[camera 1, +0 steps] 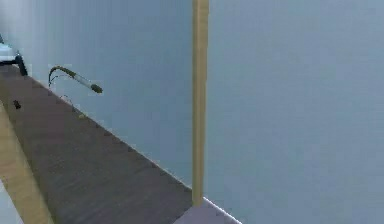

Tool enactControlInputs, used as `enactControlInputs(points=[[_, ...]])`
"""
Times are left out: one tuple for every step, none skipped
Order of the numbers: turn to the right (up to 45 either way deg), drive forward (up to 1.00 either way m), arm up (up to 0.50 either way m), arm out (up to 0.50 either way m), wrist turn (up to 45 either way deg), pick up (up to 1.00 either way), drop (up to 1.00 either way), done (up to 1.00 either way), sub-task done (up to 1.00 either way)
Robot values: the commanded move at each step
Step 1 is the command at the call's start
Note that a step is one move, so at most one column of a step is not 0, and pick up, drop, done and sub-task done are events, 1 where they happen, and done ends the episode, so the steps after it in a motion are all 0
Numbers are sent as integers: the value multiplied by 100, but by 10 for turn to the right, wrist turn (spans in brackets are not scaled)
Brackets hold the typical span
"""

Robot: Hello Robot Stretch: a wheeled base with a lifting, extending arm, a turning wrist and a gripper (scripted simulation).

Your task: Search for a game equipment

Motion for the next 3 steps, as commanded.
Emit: enactControlInputs(points=[[0, 80, 0, 0, 0, 0, 0, 0, 0], [-450, 0, 0, 0, 0, 0, 0, 0, 0], [0, 100, 0, 0, 0, 0, 0, 0, 0]])
